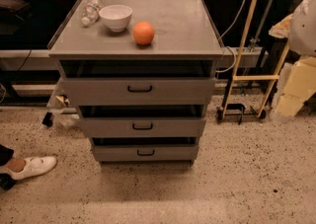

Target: Open middle drawer

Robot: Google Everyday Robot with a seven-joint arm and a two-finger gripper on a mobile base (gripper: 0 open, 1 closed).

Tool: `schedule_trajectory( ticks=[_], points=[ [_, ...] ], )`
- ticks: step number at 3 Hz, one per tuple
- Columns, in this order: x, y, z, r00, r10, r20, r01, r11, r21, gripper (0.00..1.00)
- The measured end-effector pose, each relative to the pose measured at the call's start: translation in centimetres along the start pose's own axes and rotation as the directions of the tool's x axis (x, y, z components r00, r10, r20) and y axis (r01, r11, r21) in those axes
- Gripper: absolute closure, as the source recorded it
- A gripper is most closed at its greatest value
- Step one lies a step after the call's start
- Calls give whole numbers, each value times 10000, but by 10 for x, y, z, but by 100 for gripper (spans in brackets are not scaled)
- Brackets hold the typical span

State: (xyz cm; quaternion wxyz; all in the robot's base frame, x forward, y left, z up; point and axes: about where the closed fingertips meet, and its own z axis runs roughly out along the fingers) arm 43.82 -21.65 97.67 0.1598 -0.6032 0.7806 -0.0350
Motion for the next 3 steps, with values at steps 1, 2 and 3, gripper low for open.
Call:
schedule_trajectory(
  ticks=[1, 2, 3],
  points=[
    [0, 0, 0, 10000, -1, 0, 1, 10000, -1, 0],
    [-2, 10, 10, 9996, -286, 15, 287, 9995, -146, 0],
    [-15, 39, 21, 9942, -927, 541, 938, 9954, -179, 0]
  ],
)
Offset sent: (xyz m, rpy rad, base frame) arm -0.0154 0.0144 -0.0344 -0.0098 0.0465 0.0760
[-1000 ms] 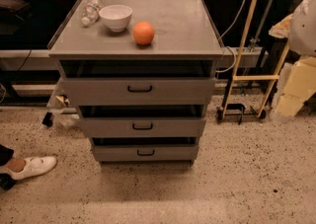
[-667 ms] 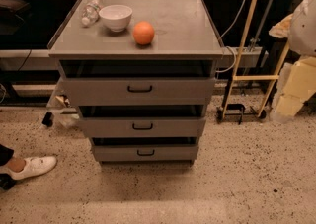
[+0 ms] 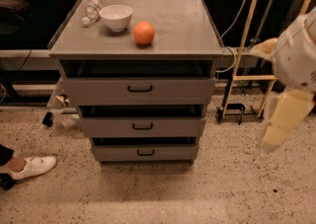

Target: Open middle drawer

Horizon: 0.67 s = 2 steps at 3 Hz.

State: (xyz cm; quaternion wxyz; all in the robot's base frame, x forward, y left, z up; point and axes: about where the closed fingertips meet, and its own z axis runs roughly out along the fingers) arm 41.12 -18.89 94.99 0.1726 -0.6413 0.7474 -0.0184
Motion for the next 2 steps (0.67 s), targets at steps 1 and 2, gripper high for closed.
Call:
schedule_trajectory(
  ticks=[1, 2],
  points=[
    [-27, 48, 38, 9922, 139, 1237, -127, 9999, -106, 0],
    [-53, 84, 124, 9817, 710, 1766, -553, 9942, -925, 0]
  ],
)
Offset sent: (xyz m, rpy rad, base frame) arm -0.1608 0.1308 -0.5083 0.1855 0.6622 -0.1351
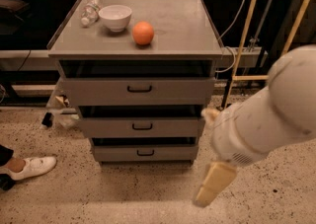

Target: Open middle drawer

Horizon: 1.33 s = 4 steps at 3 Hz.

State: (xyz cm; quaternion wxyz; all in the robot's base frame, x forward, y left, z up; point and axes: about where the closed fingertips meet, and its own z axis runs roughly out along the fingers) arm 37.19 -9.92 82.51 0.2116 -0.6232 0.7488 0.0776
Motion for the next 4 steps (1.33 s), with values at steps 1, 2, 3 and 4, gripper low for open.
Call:
schedule_trajectory(
  ticks=[1, 2, 3, 4],
  points=[
    [10, 33, 130, 9983, 575, -131, -588, 9868, -1508, 0],
    [57, 74, 250, 9926, 584, -1068, -856, 9587, -2711, 0],
    [101, 104, 335, 9720, 1047, -2105, -1762, 9173, -3572, 0],
    [99, 129, 366, 9570, 1276, -2605, -2321, 8755, -4238, 0]
  ],
)
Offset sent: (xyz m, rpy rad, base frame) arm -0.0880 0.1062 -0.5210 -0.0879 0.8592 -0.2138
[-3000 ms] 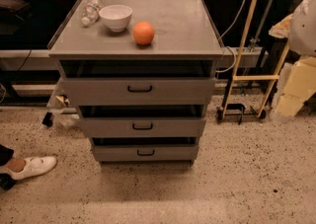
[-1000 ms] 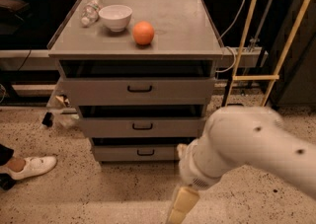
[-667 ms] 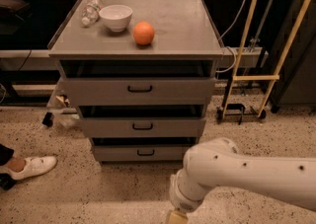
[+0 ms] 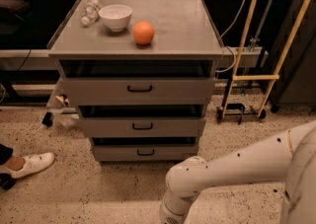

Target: Open middle drawer

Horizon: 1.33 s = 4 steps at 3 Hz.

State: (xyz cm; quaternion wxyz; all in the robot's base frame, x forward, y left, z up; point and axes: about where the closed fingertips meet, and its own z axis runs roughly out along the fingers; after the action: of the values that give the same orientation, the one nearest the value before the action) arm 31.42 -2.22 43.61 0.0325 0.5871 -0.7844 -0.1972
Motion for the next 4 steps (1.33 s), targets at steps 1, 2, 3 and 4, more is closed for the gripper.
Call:
schedule_trajectory(
  ticks=[1, 2, 3, 4],
  points=[
    [2, -3, -2, 9999, 36, 147, -36, 10000, 38, 0],
    [-17, -32, -40, 9876, -390, 1523, 211, 9928, 1179, 0],
    [-40, -61, -109, 9648, -1324, 2273, 699, 9621, 2636, 0],
    [-63, -75, -171, 9498, -2141, 2279, 1107, 9118, 3954, 0]
  ],
)
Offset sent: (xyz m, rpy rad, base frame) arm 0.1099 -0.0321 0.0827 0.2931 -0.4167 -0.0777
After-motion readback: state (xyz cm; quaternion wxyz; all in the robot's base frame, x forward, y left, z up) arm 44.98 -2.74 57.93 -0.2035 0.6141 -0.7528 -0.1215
